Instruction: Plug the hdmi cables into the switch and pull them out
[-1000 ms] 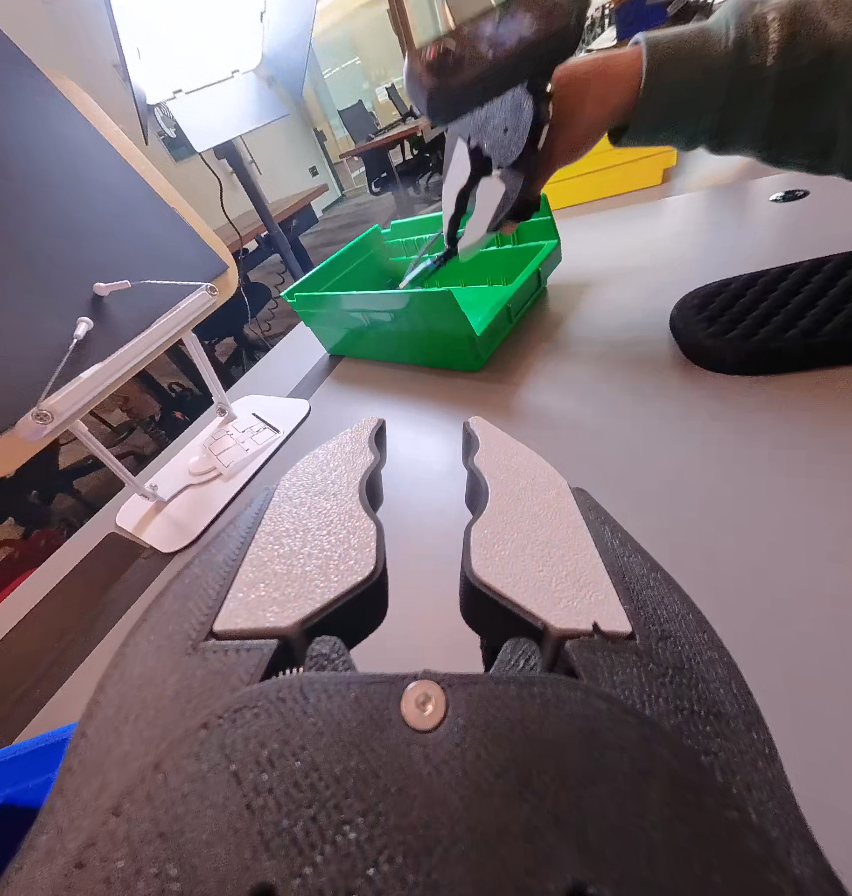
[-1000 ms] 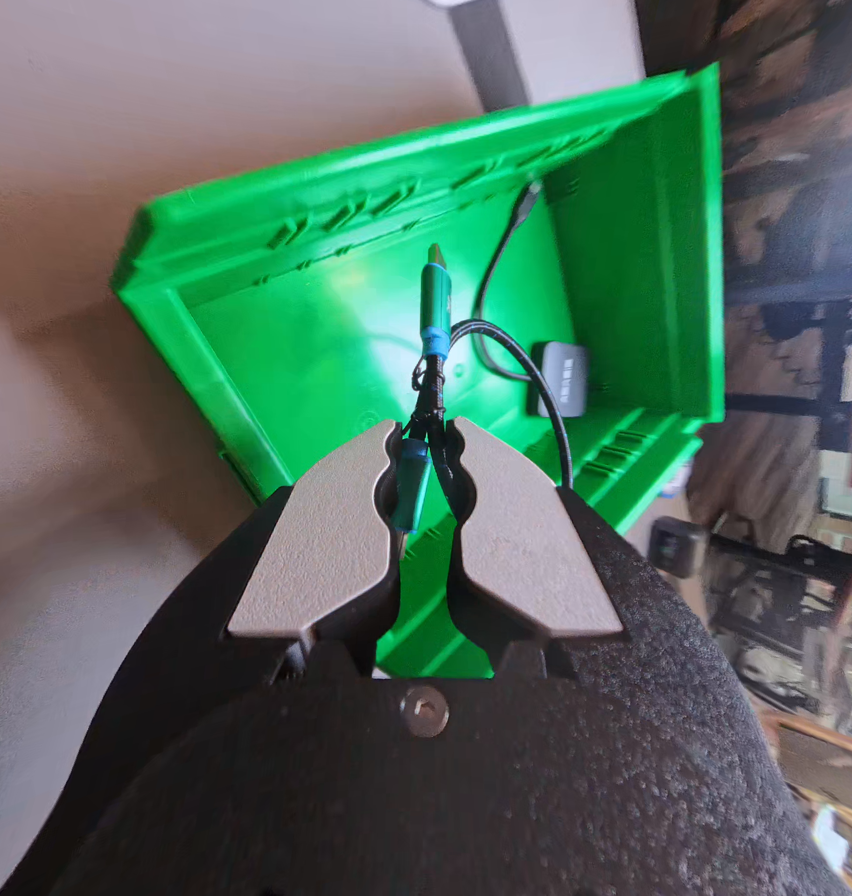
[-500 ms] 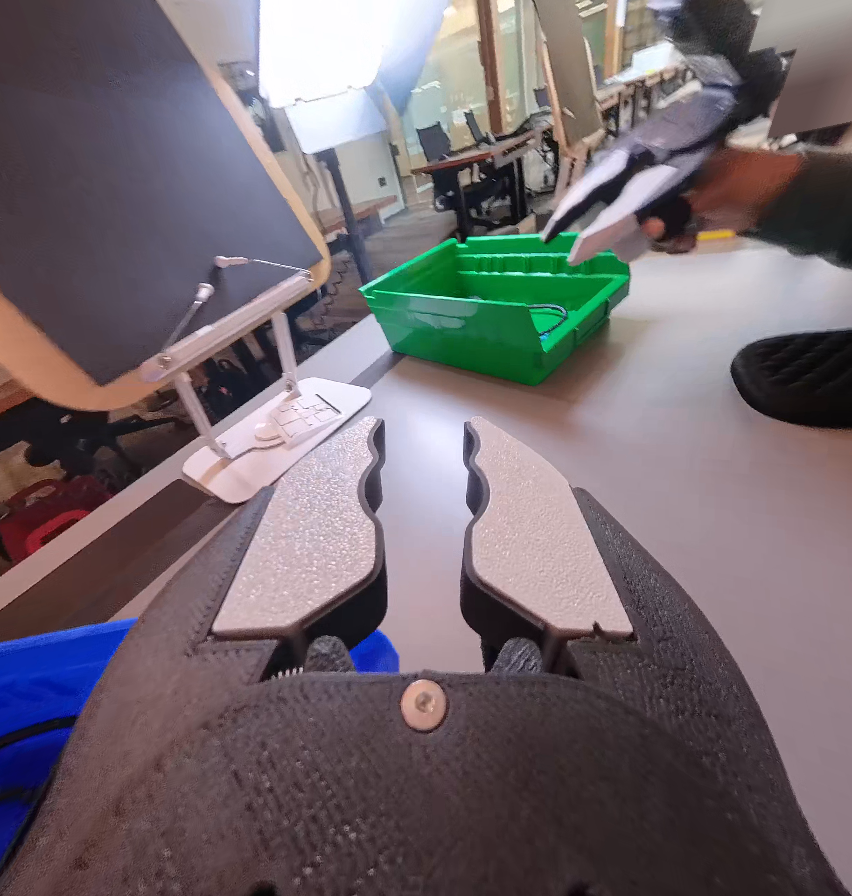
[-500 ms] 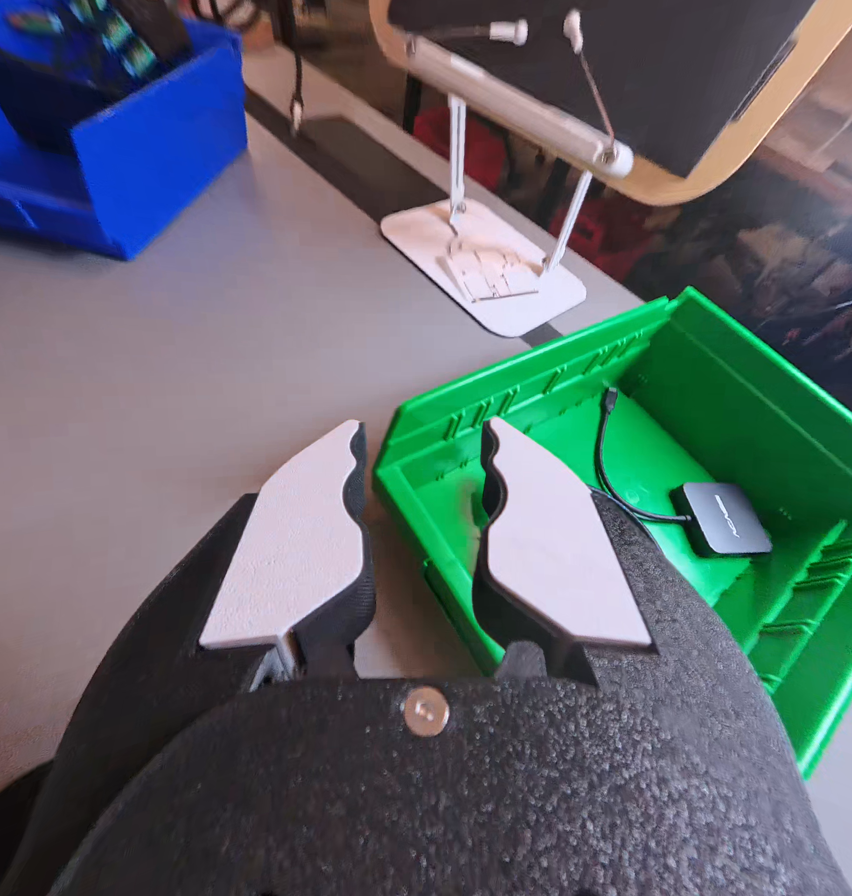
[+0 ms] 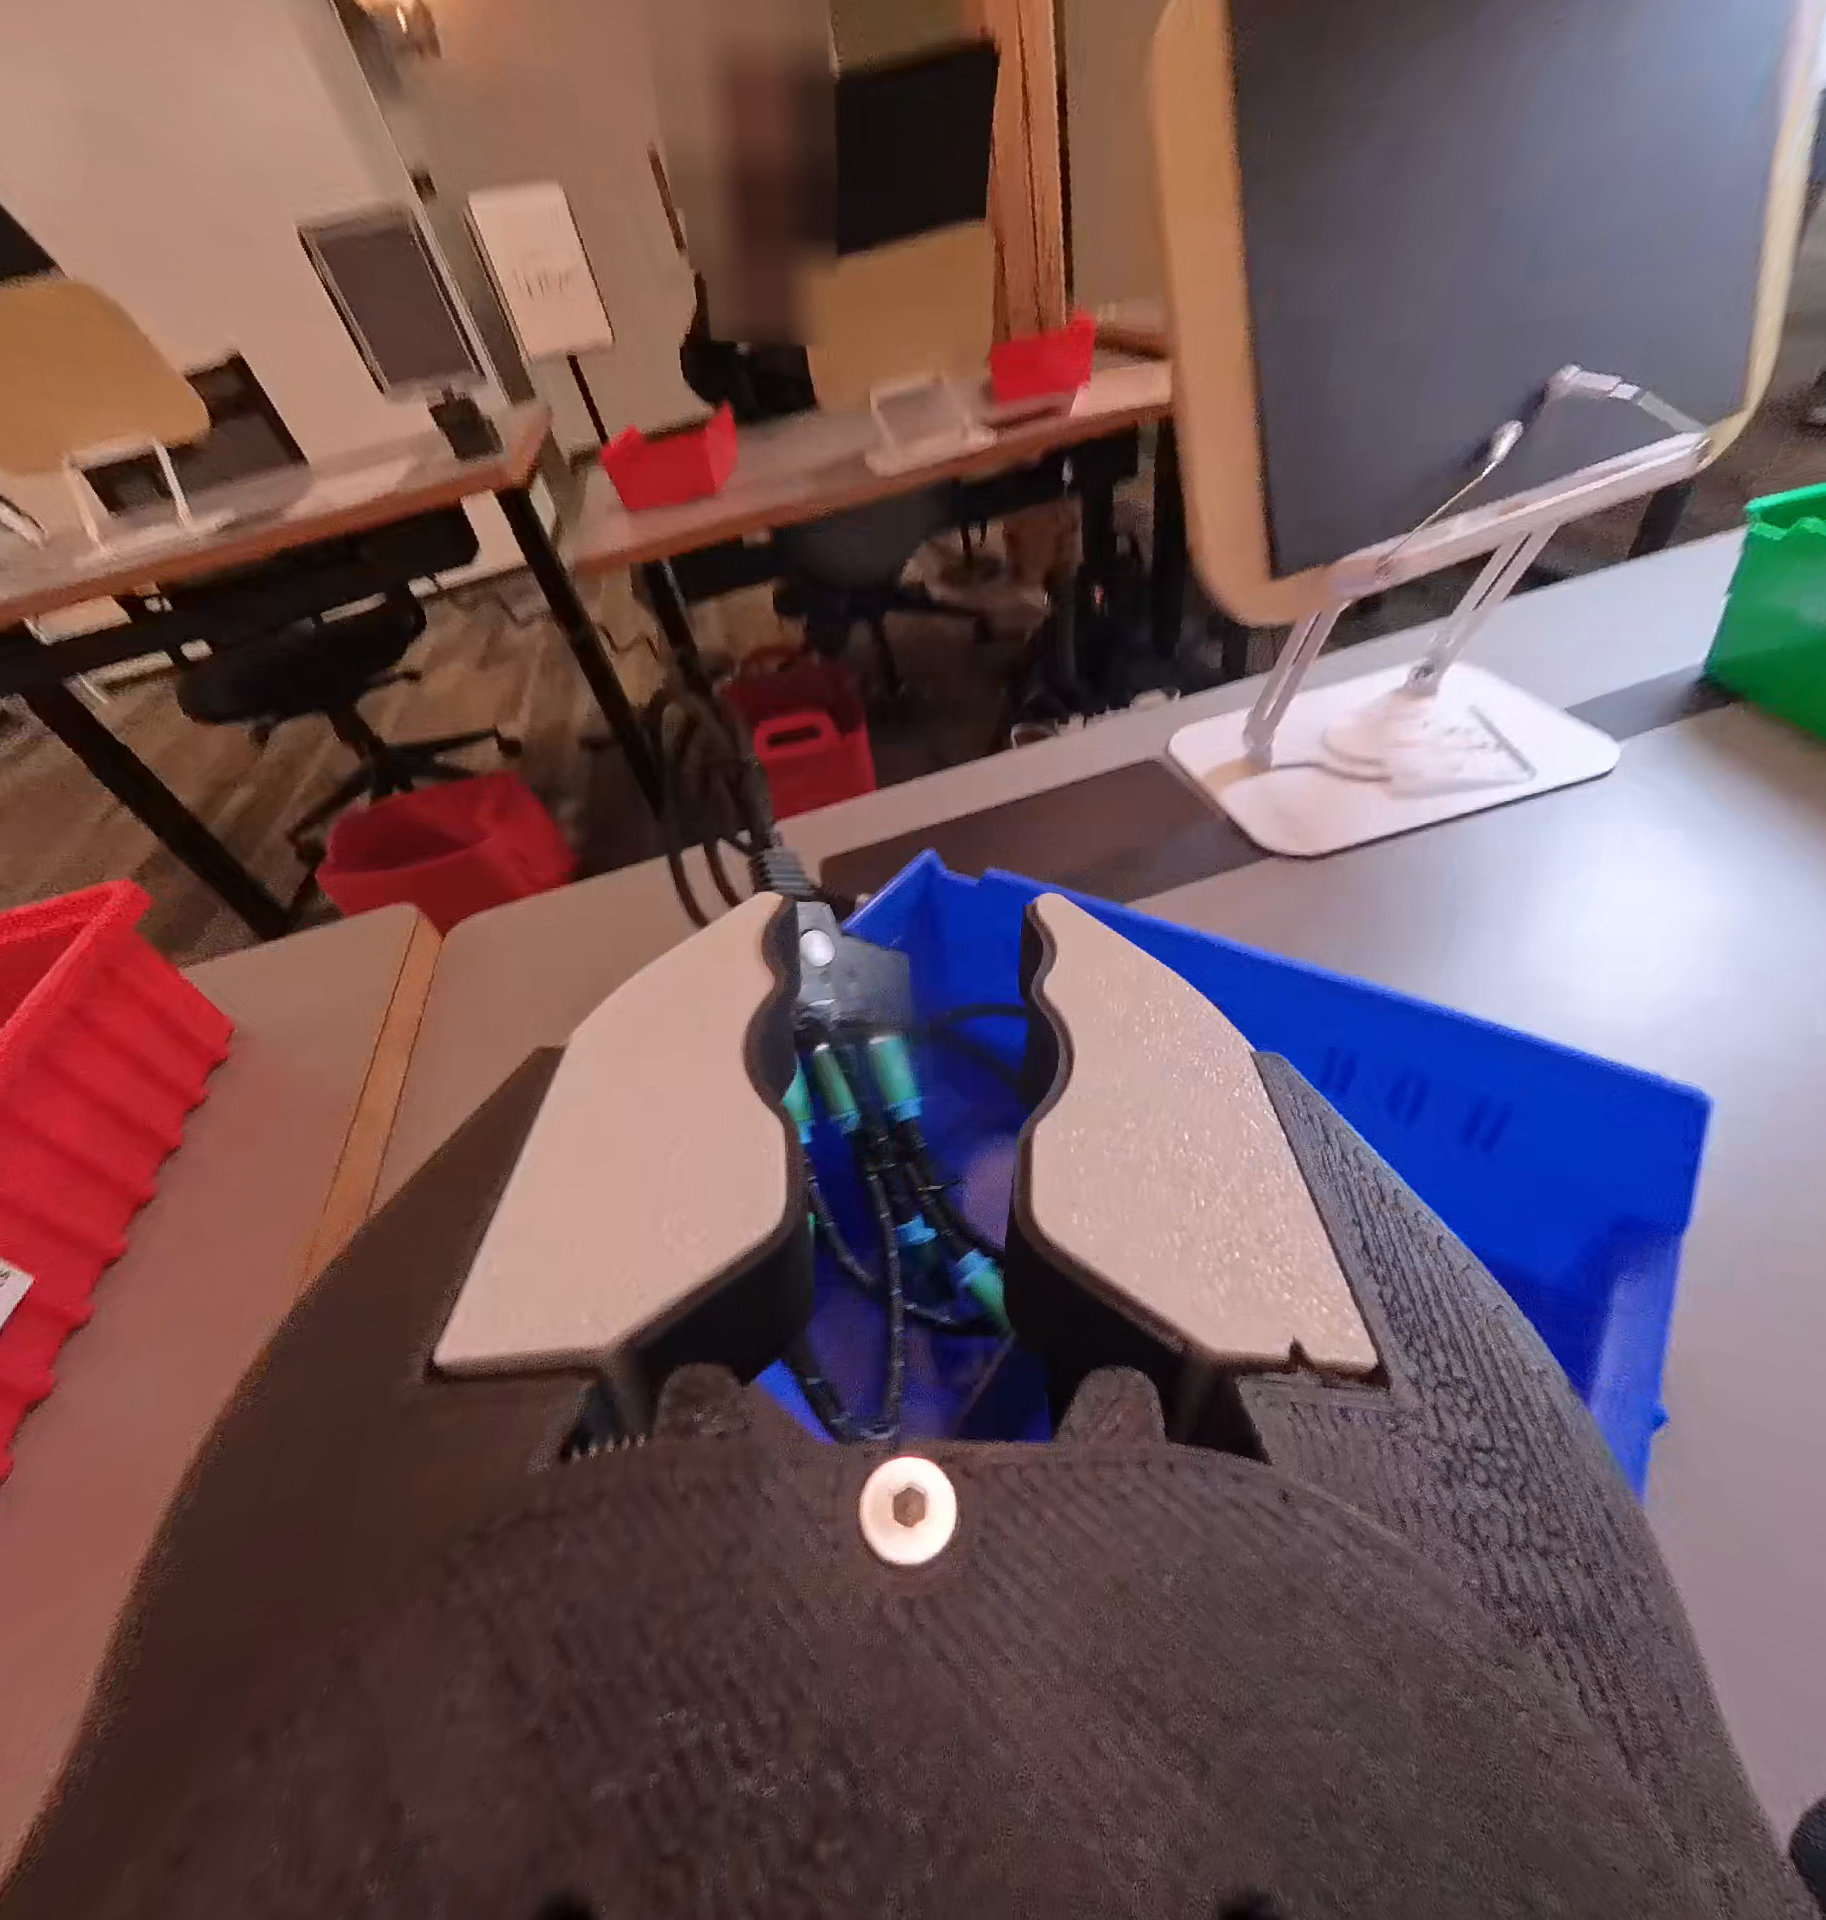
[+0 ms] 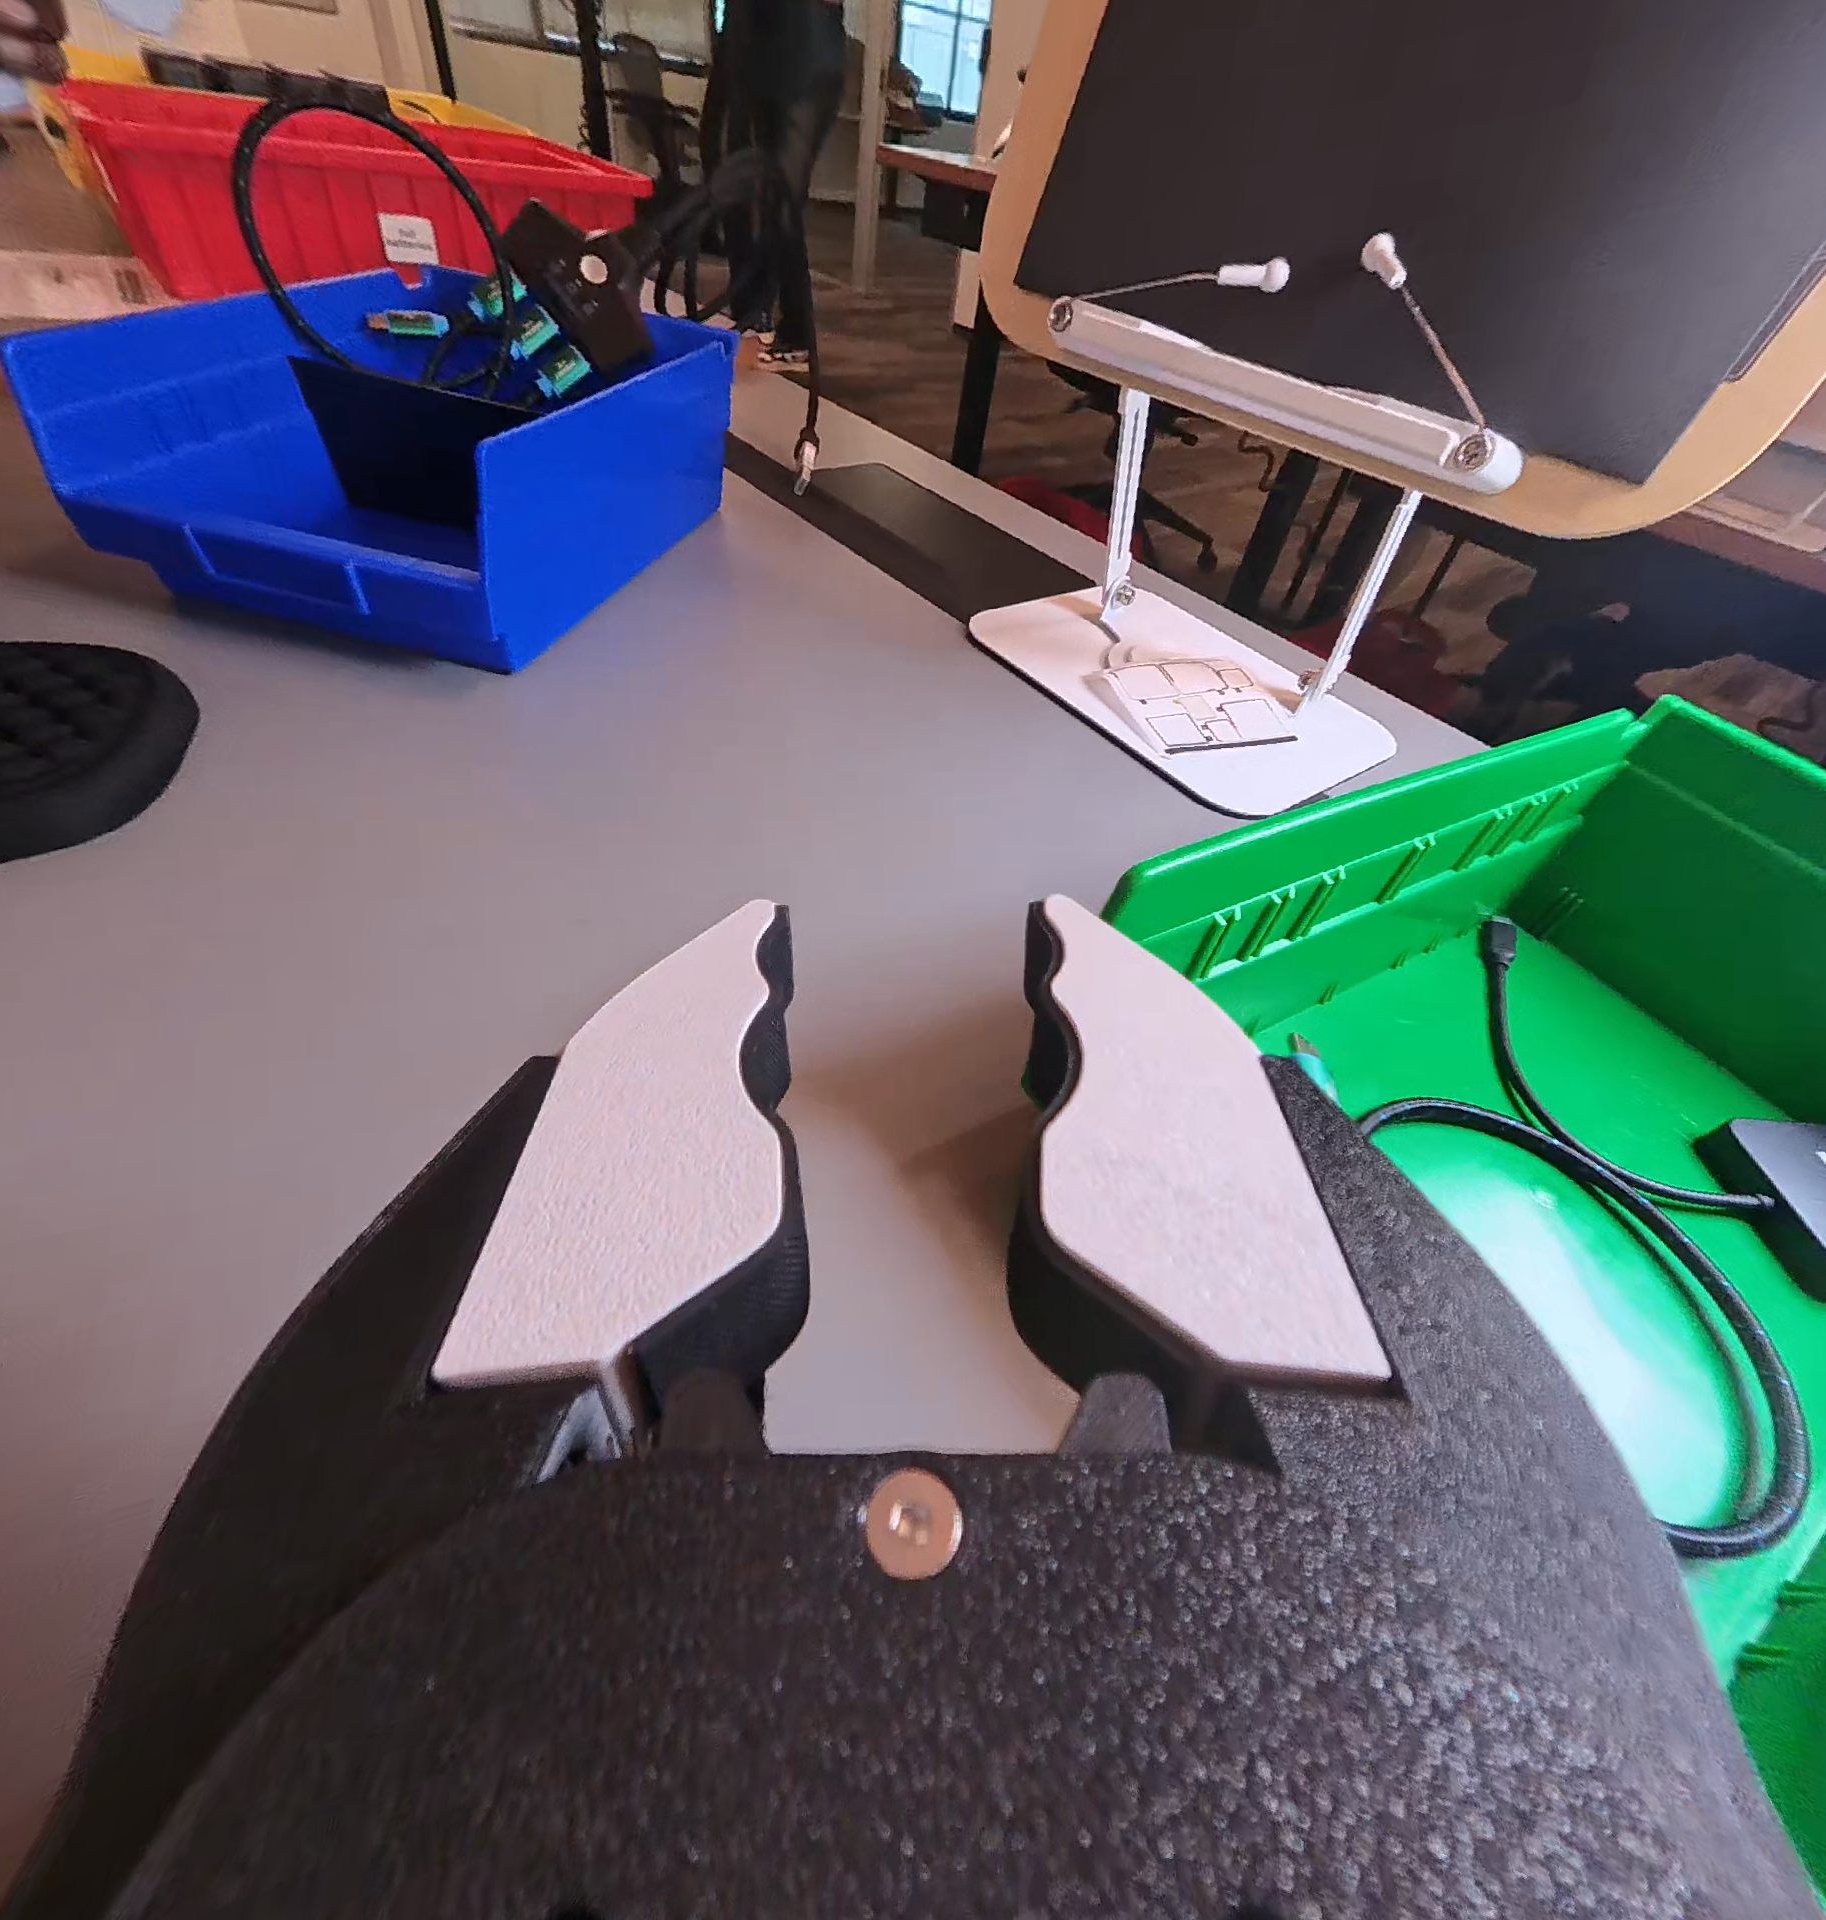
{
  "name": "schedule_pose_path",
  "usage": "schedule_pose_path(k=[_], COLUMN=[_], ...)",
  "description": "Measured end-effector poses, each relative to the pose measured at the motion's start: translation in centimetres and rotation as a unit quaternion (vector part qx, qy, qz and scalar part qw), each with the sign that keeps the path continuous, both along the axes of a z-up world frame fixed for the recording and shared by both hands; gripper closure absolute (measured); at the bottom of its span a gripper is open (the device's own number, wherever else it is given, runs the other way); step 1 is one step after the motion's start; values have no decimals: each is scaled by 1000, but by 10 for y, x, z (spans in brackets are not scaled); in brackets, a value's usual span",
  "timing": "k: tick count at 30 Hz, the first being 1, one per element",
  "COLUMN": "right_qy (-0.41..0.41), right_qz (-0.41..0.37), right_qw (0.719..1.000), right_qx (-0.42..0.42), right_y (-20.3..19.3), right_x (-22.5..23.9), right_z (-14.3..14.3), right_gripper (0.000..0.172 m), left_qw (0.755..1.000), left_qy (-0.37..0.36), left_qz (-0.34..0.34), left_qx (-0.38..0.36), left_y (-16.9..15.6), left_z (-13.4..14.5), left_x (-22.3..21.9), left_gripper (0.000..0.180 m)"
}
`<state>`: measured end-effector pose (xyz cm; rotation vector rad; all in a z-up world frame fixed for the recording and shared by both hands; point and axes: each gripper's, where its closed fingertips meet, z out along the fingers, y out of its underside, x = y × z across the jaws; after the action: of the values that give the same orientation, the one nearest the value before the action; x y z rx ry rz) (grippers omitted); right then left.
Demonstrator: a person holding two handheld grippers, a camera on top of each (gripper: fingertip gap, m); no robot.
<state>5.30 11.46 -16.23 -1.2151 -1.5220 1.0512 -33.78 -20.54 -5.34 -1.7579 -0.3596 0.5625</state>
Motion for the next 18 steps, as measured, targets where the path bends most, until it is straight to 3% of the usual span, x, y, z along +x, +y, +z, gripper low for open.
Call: schedule_pose_path(k=[5,11,15,18], right_qy=[-10,-35,-49,-53], right_qz=[19,27,26,31], right_qw=[1000,999,998,998], right_qx=[-19,-8,11,3], right_y=[-6,-12,-12,-12], right_x=[-4,-4,0,-3], right_z=[-5,-19,-27,-32], right_gripper=[131,131,133,134], left_qw=[991,936,910,914], left_qy=[-128,-309,-341,-329], left_qz=[-32,-91,-119,-111], left_qx=[-34,-140,-202,-211], left_y=[1,23,35,43], left_z=[0,-76,-115,-122], left_x=[-72,-113,-107,-111], left_gripper=[142,130,137,148])
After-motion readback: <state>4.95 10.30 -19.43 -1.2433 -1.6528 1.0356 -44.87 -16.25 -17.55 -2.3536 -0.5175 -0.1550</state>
